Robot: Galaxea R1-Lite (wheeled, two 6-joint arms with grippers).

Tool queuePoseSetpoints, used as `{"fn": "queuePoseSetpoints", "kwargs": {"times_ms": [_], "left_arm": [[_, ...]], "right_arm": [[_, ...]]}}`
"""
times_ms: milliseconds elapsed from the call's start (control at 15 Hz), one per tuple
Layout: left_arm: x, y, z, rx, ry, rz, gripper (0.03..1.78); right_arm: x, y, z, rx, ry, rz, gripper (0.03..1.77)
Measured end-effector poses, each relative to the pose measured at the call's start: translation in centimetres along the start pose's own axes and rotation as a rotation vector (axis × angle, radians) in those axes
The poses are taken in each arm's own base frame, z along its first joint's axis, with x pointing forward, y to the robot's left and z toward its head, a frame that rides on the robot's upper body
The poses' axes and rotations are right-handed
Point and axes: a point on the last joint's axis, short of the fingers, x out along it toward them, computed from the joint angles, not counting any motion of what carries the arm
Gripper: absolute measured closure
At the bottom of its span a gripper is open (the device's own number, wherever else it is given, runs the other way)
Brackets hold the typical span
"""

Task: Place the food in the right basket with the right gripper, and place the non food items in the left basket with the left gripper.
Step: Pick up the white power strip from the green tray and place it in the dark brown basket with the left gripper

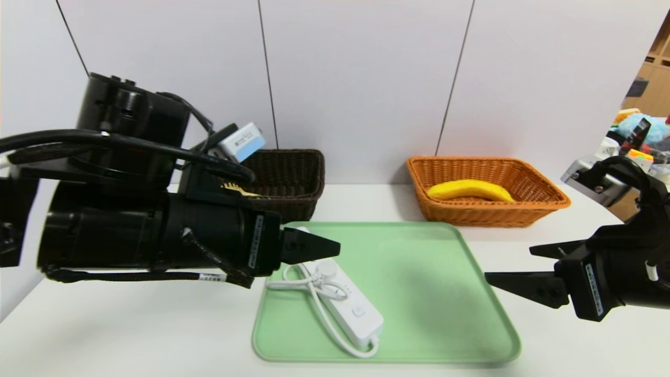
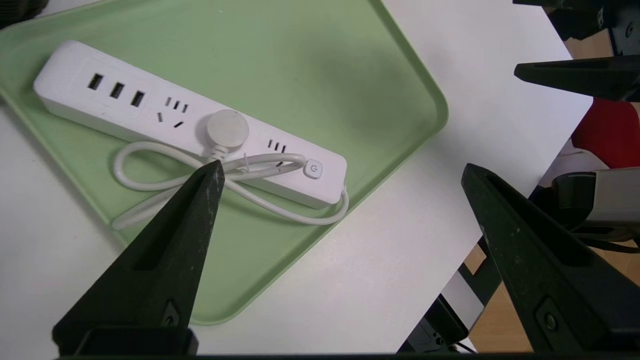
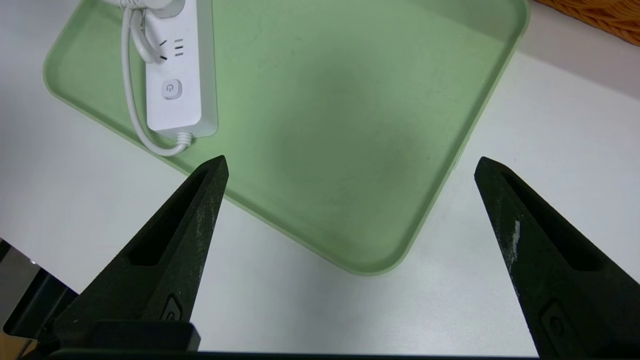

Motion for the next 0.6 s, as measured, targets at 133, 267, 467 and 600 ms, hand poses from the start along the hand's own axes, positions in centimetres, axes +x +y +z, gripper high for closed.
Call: {"fn": "queuePoseSetpoints", "kwargs": {"times_ms": [133,267,467,600], "left_arm": [[1.8,-0.7,0.5,0.001,0.044,0.012,0.12],[3.6,-1.5,1.0,-0.018,0.087,0.057,0.12],[5.5,-3.0,2.0,-0.088,0.136,0.142,0.12],[6.6,-3.4,2.2,-0.152,0.181,0.215,0.12]], "right_arm": [[0.1,-0.1,-0.1,0.003,0.0,-0.002,0.11],[0.3,-0.2,-0.3,0.009,0.011,-0.006,0.11],[0.7,-0.3,-0.6,0.014,0.03,-0.008,0.11],[1.1,-0.4,-0.7,0.019,0.043,-0.01,0.11]]}}
